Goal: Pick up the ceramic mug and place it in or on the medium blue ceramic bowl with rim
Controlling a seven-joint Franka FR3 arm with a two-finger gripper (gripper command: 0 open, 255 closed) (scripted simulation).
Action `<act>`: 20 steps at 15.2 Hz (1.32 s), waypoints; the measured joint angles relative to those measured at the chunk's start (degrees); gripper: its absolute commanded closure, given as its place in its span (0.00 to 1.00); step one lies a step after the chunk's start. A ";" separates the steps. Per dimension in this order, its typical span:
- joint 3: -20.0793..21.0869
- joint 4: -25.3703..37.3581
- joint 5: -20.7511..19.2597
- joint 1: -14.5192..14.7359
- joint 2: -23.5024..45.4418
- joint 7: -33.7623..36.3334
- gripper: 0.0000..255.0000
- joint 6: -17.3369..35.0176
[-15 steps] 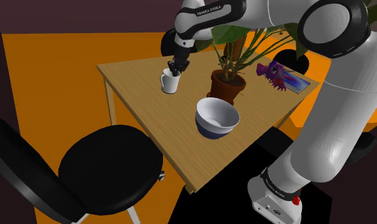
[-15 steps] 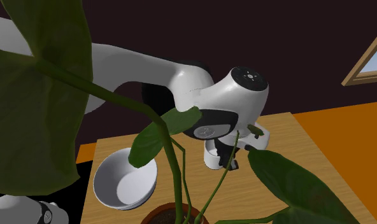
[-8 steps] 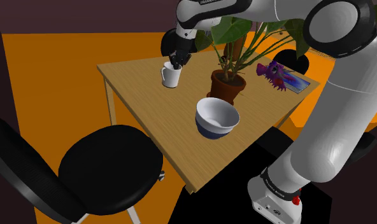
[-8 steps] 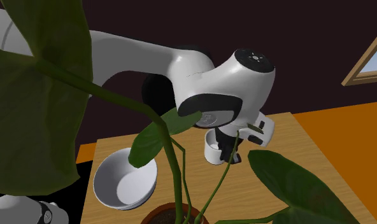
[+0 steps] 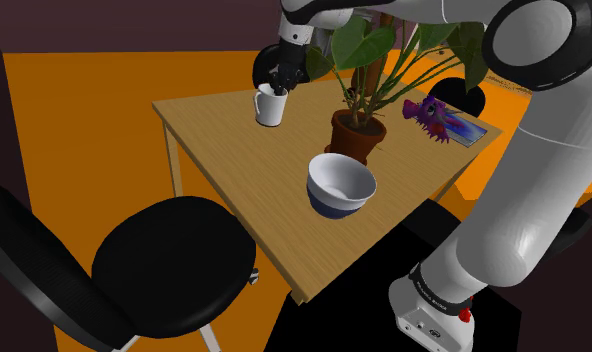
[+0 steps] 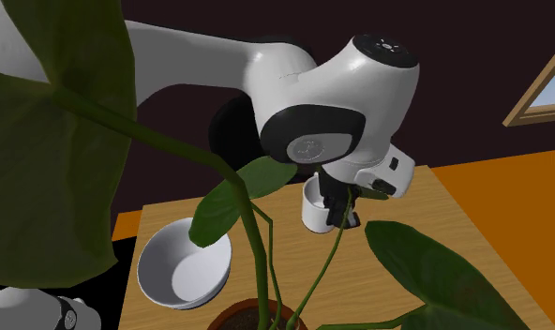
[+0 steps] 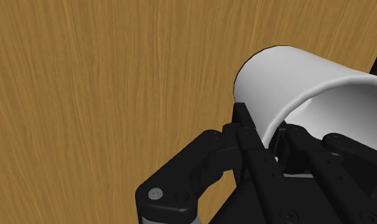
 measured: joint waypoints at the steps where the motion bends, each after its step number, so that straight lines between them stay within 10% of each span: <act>1: 0.01 1.05 -0.03 0.01 0.10 0.08 1.00 -0.94; 12: -0.03 8.40 -0.13 -0.07 -0.50 0.50 1.00 -8.88; 20: -0.18 -11.43 0.38 -0.37 -17.37 -0.22 1.00 -5.96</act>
